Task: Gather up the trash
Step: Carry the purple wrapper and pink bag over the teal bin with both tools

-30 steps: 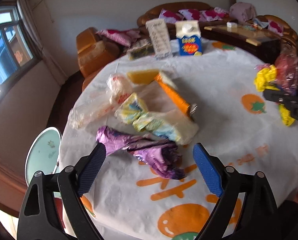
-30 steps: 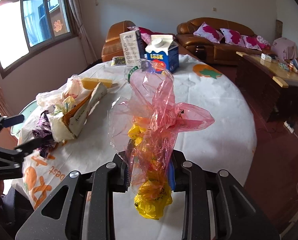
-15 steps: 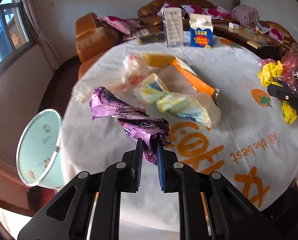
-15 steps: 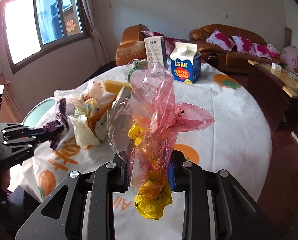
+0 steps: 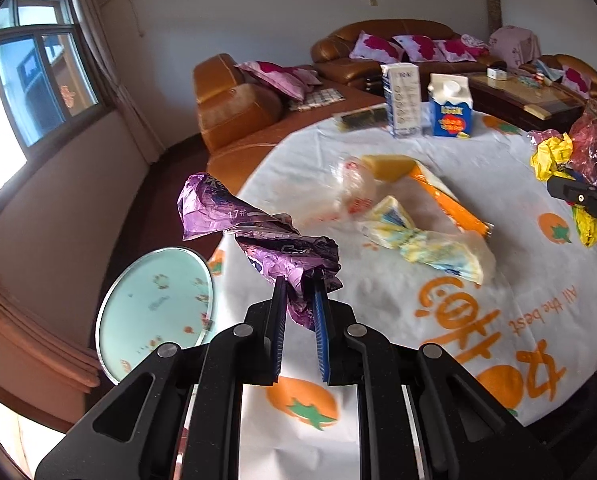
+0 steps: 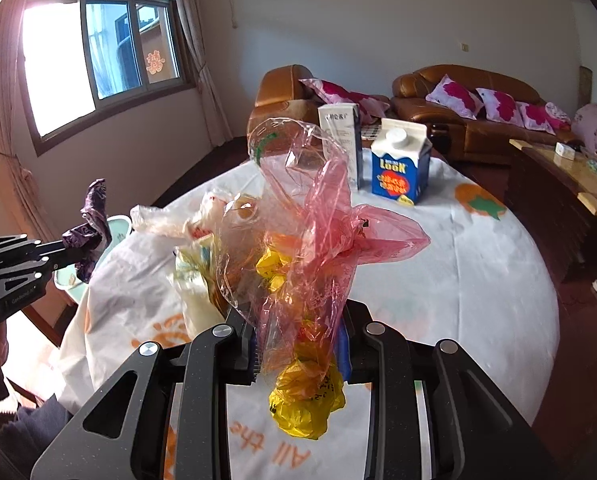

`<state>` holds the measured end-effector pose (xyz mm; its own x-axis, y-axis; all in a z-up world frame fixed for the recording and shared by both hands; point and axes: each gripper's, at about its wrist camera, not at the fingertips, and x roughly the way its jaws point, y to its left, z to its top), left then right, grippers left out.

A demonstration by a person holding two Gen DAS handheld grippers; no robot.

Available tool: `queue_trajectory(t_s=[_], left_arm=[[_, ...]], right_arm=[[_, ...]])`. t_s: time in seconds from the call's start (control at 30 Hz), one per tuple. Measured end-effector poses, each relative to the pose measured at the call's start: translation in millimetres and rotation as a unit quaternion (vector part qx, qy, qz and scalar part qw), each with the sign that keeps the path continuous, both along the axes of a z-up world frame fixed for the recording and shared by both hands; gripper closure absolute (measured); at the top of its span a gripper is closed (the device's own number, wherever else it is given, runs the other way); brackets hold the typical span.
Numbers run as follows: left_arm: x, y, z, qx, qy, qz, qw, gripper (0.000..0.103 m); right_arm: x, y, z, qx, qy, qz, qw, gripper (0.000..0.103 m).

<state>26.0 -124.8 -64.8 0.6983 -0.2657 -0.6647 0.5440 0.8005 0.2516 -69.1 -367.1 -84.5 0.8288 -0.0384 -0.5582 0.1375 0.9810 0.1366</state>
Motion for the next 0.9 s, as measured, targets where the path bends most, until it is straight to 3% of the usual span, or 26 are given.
queue_trajectory(t_s=[0.9], left_arm=[[40.6, 57.2, 11.0, 0.020, -0.020, 0.060, 0.9978, 0.090]], right_arm=[[71.9, 40.2, 23.6, -0.005, -0.005, 0.049, 0.999, 0.074]])
